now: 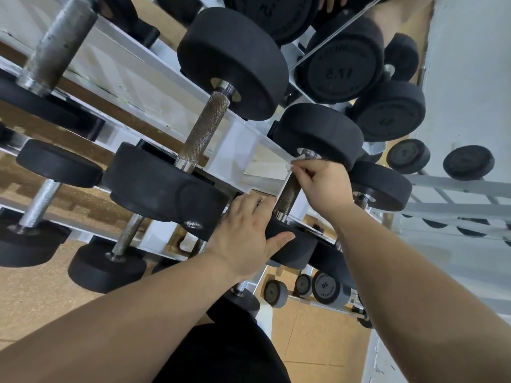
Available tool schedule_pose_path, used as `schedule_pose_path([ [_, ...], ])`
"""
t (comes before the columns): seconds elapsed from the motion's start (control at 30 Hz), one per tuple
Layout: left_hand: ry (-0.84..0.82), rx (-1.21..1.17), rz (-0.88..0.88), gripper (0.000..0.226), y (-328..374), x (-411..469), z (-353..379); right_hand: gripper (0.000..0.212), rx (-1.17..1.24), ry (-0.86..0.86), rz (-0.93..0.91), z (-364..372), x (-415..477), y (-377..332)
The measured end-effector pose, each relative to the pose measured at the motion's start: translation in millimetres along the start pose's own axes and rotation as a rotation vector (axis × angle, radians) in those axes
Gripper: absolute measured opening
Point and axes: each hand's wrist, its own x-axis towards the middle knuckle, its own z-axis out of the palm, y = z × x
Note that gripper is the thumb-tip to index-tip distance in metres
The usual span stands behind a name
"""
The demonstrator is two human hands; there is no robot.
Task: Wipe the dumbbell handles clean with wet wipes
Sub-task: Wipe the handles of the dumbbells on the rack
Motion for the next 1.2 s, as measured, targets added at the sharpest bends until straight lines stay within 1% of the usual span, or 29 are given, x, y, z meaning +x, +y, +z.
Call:
schedule_pose_path([
  [0.1,0.020,0.013,-0.002,0.085,1,0,1,0.015,0.095,-0.217,-0.066,1,-28,-4],
  [0.13,0.021,0.015,-0.011,0.086,2,0,0,0.015,0.113,-0.267,-0.094,0,-34,-3],
  [0.17,0.012,0.020,-0.025,0.087,3,0,-1,0.014,0.106,-0.280,-0.122,0,-34,-1],
  [0.2,-0.006,0.029,-0.040,0.090,4,1,-2,0.014,0.071,-0.255,-0.153,-1,-30,0],
  [0.27,-0.038,0.052,-0.055,0.094,5,1,-3,0.014,0.017,-0.111,-0.179,2,-16,6],
  [0.33,-0.045,0.051,-0.060,0.092,6,2,-6,0.015,0.115,0.043,-0.085,1,-4,11],
  [0.37,-0.050,0.043,-0.063,0.089,7,2,-8,0.014,0.182,0.080,-0.037,0,-3,13],
  [0.43,-0.077,0.033,-0.070,0.083,8,1,-10,0.011,0.227,0.046,-0.020,-1,-11,15],
  [0.53,-0.094,0.024,-0.112,0.081,14,0,-11,0.005,0.249,-0.147,-0.091,2,-40,17],
  [0.57,-0.082,0.010,-0.150,0.080,19,-1,-11,0.004,0.278,-0.184,-0.088,5,-47,20],
  [0.63,-0.027,-0.034,-0.261,0.076,33,1,-9,0.005,0.409,-0.164,-0.014,13,-52,28],
  [0.77,0.184,-0.067,-0.414,0.059,66,19,2,0.010,0.733,0.030,0.185,25,-39,27],
  [0.83,0.278,-0.089,-0.538,0.053,76,32,8,0.013,0.874,0.109,0.270,29,-32,26],
  [0.87,0.316,-0.094,-0.601,0.054,80,37,10,0.013,0.958,0.128,0.316,31,-29,26],
  [0.97,0.378,-0.061,-0.679,0.073,86,42,14,0.015,1.152,0.108,0.398,36,-28,30],
  [1.0,0.381,-0.052,-0.693,0.074,86,42,15,0.014,1.180,0.079,0.401,39,-31,32],
  [1.1,0.397,-0.090,-0.723,0.058,87,42,16,0.010,1.204,-0.033,0.371,45,-46,33],
  [1.2,0.452,-0.153,-0.740,0.042,90,41,19,0.006,1.279,-0.026,0.371,47,-45,35],
])
